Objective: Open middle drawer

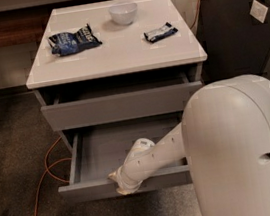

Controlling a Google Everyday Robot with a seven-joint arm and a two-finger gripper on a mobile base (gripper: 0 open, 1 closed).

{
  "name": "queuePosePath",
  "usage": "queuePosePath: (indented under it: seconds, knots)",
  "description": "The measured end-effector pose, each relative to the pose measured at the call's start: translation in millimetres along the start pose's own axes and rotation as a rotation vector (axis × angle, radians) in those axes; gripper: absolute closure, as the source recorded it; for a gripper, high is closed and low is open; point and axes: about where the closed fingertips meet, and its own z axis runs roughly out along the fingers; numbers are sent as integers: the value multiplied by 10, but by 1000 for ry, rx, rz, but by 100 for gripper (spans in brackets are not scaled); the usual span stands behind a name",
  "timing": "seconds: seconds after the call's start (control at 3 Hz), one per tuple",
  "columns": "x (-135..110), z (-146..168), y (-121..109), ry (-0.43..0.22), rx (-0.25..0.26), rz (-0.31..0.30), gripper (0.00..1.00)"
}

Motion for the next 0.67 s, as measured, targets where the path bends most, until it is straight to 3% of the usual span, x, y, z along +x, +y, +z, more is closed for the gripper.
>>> queuePosePath:
  seconds: [0.33,0.67]
  knots:
    - [0,0,0,0,0,0,100]
    - [-176,-107,187,-26,-2,-26,100]
